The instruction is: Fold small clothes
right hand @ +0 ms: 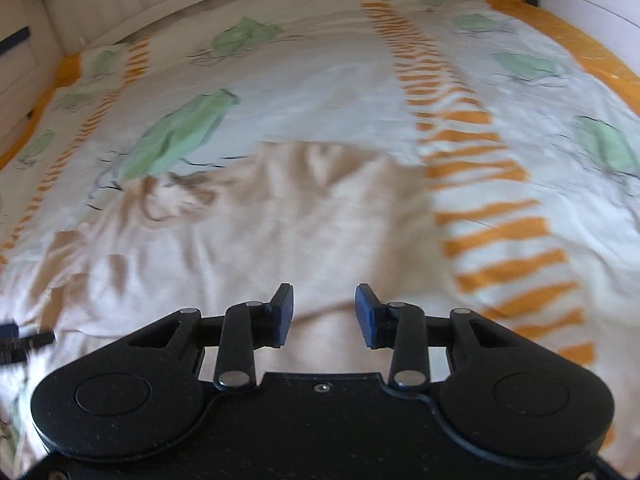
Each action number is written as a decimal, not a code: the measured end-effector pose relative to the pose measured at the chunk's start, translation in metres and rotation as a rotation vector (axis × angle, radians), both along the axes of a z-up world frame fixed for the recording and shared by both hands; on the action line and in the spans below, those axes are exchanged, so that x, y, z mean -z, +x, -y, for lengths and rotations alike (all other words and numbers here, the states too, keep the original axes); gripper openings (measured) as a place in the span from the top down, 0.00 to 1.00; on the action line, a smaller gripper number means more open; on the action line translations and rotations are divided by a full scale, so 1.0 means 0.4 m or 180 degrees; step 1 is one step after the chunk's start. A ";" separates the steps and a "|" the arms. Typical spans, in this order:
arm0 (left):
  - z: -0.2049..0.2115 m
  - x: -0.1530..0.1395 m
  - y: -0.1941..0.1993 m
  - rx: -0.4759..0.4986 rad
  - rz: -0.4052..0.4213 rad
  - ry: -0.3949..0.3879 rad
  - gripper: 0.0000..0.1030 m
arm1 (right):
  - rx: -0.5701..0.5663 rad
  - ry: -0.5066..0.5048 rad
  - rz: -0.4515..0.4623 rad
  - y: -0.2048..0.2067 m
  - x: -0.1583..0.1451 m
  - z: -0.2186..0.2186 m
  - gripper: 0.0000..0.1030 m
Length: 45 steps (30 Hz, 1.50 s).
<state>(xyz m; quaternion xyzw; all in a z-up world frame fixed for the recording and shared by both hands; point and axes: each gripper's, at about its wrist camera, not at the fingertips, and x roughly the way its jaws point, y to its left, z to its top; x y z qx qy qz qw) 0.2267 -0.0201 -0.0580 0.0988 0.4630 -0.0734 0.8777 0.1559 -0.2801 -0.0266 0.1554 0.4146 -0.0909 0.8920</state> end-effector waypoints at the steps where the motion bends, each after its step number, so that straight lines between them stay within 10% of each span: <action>1: 0.004 0.004 0.014 0.0005 -0.0009 0.0012 0.20 | 0.0024 -0.0039 -0.0005 -0.013 0.003 0.008 0.55; 11: -0.006 0.066 0.155 -0.0186 -0.0406 -0.0202 0.22 | -0.0014 0.0026 -0.0098 -0.054 0.049 0.029 0.55; 20: 0.034 0.021 0.149 -0.0044 -0.0052 0.0059 1.00 | 0.0048 0.0078 -0.0120 -0.054 0.071 0.051 0.55; 28: -0.024 -0.066 0.165 -0.0055 0.0215 -0.0068 1.00 | 0.0078 0.0045 -0.0063 -0.014 0.067 0.080 0.55; 31: -0.032 -0.052 0.167 0.0037 0.0077 -0.0127 0.96 | 0.0084 0.0076 0.0005 -0.004 0.059 0.085 0.55; 35: -0.027 -0.018 0.147 0.0137 -0.0036 -0.0178 0.65 | 0.0073 0.0136 0.0007 -0.002 0.064 0.084 0.55; 45: 0.029 0.064 0.164 0.0296 -0.0212 -0.0081 0.61 | 0.0066 0.0201 -0.0045 -0.021 0.079 0.085 0.55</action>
